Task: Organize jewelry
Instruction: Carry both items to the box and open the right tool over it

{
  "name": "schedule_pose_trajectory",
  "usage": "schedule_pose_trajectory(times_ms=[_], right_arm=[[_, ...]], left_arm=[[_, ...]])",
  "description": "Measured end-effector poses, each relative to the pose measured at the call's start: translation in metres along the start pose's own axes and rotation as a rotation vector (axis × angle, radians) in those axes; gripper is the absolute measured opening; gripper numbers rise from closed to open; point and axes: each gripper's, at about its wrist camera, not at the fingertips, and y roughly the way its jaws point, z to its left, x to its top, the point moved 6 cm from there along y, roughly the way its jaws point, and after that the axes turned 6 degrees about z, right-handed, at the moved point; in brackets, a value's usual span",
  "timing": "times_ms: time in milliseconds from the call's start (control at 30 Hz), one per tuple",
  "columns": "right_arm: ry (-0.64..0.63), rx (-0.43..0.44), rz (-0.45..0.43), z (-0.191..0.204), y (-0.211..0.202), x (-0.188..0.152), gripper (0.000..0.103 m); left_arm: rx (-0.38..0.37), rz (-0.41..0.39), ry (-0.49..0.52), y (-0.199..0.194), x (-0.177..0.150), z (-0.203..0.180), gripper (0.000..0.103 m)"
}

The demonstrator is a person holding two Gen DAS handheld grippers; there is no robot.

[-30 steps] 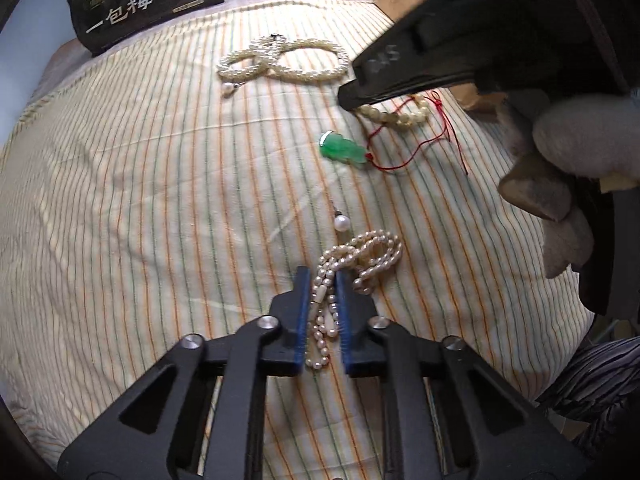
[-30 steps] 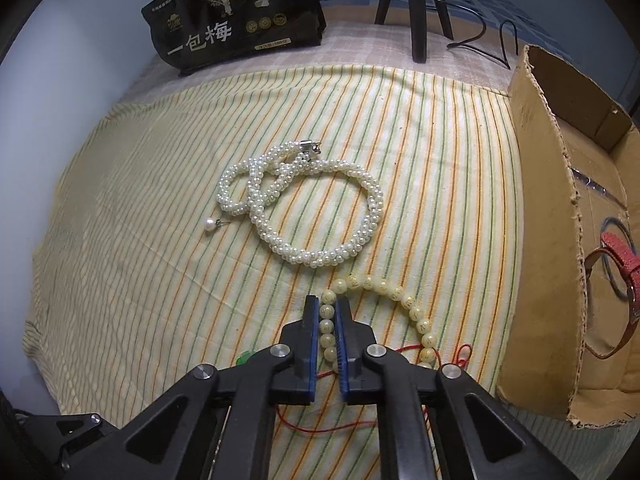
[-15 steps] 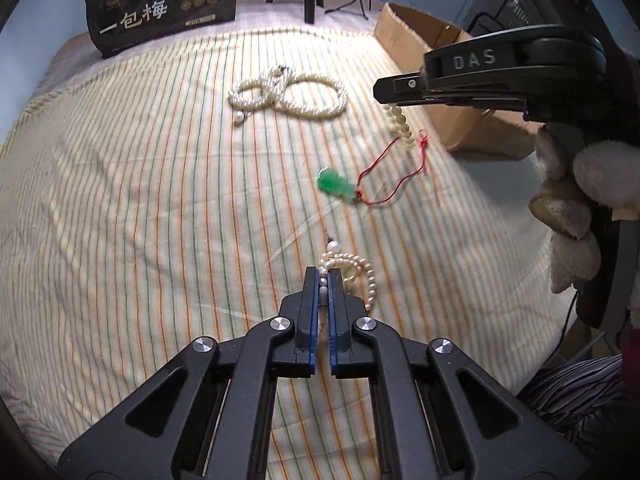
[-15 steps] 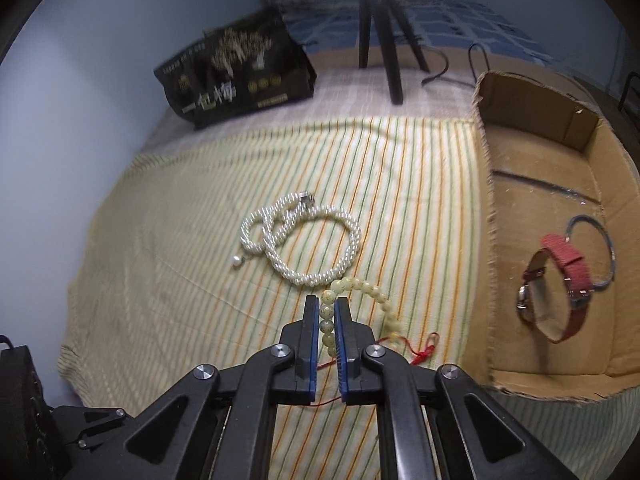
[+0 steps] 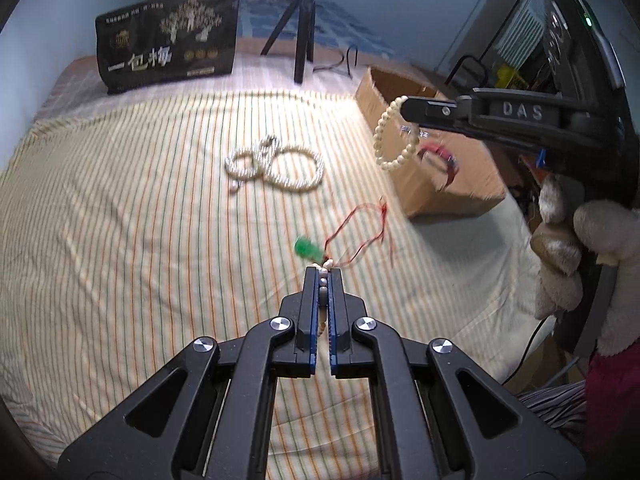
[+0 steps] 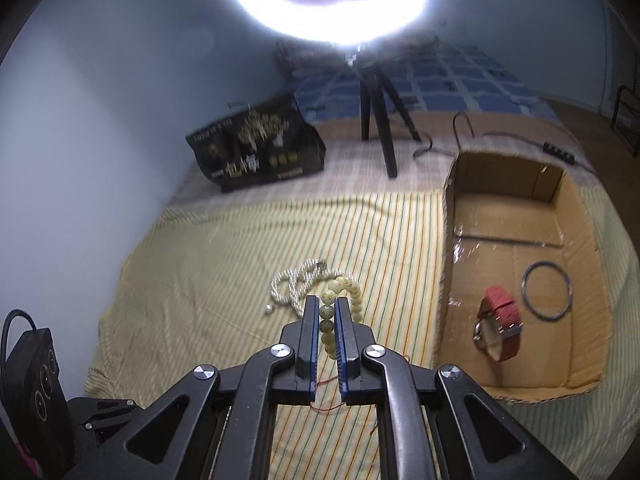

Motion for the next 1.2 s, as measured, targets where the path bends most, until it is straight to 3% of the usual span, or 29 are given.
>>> schedule_pose_trajectory(times_ms=[600,1200], right_arm=[[0.062,-0.059,-0.115,-0.048,-0.052,0.021,0.005],[0.134,-0.118,-0.135,-0.113,-0.062,0.037,0.005]], left_arm=[[-0.058,-0.102,0.026,-0.023,0.048,-0.04,0.001],[-0.104,-0.133,0.07,0.006,0.101,-0.102,0.001]])
